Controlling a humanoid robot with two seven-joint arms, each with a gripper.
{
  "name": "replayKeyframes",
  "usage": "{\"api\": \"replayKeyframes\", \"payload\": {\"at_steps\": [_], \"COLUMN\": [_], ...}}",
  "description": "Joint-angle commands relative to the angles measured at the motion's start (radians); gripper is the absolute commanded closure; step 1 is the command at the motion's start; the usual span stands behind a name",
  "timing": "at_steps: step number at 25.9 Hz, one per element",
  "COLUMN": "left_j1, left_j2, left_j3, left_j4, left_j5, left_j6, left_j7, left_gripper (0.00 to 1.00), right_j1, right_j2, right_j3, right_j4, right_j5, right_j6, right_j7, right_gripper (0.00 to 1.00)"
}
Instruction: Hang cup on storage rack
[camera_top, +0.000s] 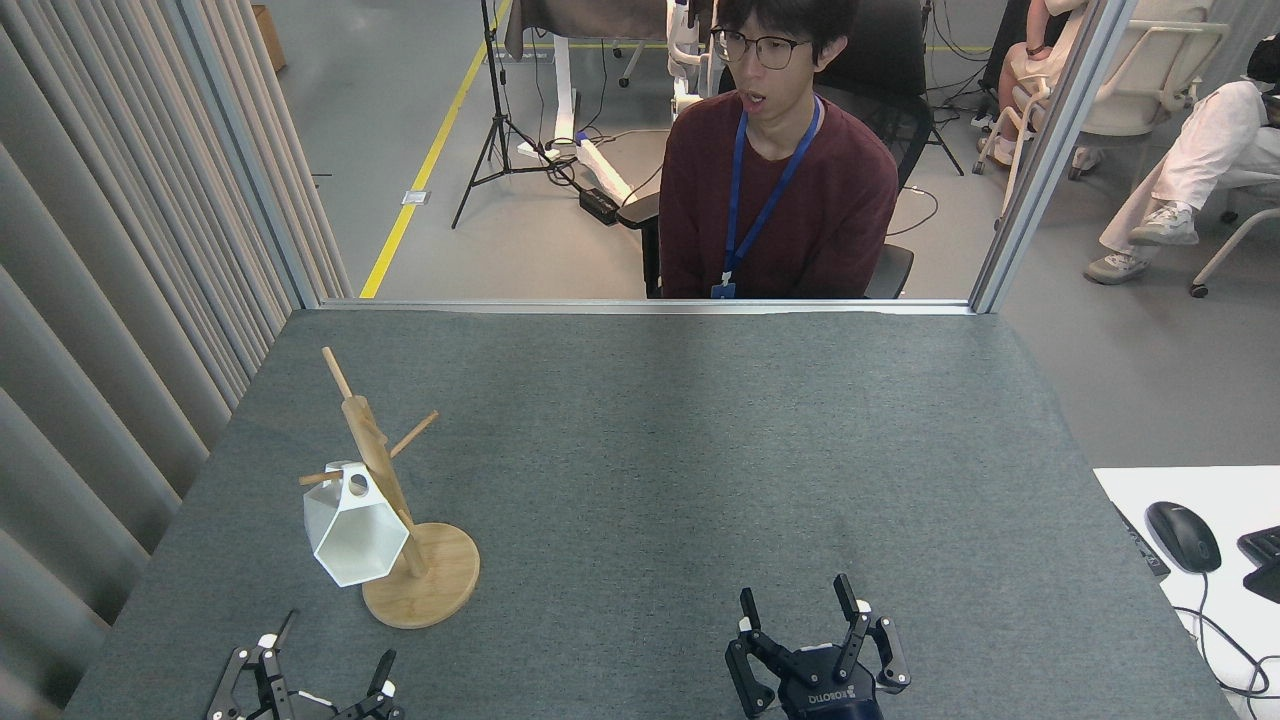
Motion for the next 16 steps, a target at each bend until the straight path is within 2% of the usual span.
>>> {"api": "replayKeyframes", "payload": {"at_steps": [1, 4, 6, 8, 13, 16], "left_j1": [0.026, 0.044, 0.067, 0.089, 0.121, 0.132], "left_j2": [0.008, 0.021, 0.031, 0.047, 0.064, 0.070], "left_j3": [0.078, 0.157, 0.210, 0.219, 0.209, 0.186], "left_j4": [0.001, -0.015, -0.012, 0.019, 0.011, 0.011], "left_j5": [0.226, 0.450, 0.614, 0.732, 0.769, 0.763], "left_j6": [-0.017, -0.129, -0.214, -0.235, -0.247, -0.249], "left_j7": [0.002, -0.001, -0.030, -0.065, -0.074, -0.063], "left_gripper": [0.00, 0.00, 0.00, 0.00, 0.00, 0.00], "right_j1": [0.008, 0.039, 0.089, 0.125, 0.283, 0.326], "right_j2": [-0.007, -0.011, -0.013, -0.014, -0.017, -0.034], "right_j3": [-0.002, -0.021, -0.055, -0.083, -0.179, -0.203], "right_j4": [-0.010, -0.053, -0.076, -0.106, -0.191, -0.202], "right_j5": [0.000, 0.000, -0.002, 0.000, 0.000, 0.000], "right_j6": [-0.003, -0.004, -0.017, -0.035, -0.063, -0.047], "right_j7": [0.000, 0.000, 0.000, 0.000, -0.029, -0.089], "right_gripper": [0.00, 0.00, 0.00, 0.00, 0.00, 0.00]}}
